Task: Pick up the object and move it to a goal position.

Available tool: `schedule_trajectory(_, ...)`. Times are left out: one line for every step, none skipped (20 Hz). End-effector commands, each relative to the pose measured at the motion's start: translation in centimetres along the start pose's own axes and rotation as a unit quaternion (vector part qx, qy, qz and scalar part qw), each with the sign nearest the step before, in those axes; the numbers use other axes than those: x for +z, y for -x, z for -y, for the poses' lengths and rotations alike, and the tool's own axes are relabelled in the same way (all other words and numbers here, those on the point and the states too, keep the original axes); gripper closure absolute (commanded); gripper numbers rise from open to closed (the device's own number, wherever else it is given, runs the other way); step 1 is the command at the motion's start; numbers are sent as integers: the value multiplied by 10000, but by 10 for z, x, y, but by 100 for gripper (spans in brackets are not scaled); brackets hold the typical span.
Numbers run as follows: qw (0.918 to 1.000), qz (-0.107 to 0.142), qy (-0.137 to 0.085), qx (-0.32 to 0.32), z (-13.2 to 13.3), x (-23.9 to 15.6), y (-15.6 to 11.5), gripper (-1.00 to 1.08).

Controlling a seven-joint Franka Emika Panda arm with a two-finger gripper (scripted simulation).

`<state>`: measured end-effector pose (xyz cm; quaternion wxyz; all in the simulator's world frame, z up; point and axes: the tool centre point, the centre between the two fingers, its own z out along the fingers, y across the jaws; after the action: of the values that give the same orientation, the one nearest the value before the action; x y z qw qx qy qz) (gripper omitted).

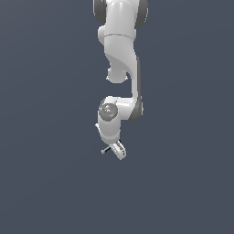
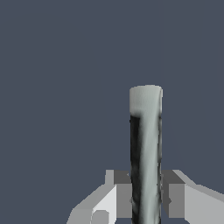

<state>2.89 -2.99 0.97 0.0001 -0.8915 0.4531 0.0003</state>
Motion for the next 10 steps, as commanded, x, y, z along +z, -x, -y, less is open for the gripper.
schedule_trajectory(10000, -1, -1, 1, 0, -1, -1, 108)
schedule_trajectory(10000, -1, -1, 1, -1, -3, -2, 108)
schedule_trajectory(10000, -1, -1, 1, -1, -5, -4, 108)
schedule_trajectory(10000, -1, -1, 1, -2, -8, -6, 108)
schedule_trajectory(10000, -1, -1, 1, -3, -12, -9, 108)
schedule_trajectory(10000, -1, -1, 1, -3, -16, -12, 108)
schedule_trajectory(10000, -1, -1, 1, -4, -21, -15, 108)
schedule_trajectory(10000, -2, 0, 3, -6, -26, -19, 108)
schedule_trajectory(10000, -2, 0, 3, -7, -32, -23, 108)
schedule_trajectory(10000, -2, 0, 3, -8, -39, -28, 108)
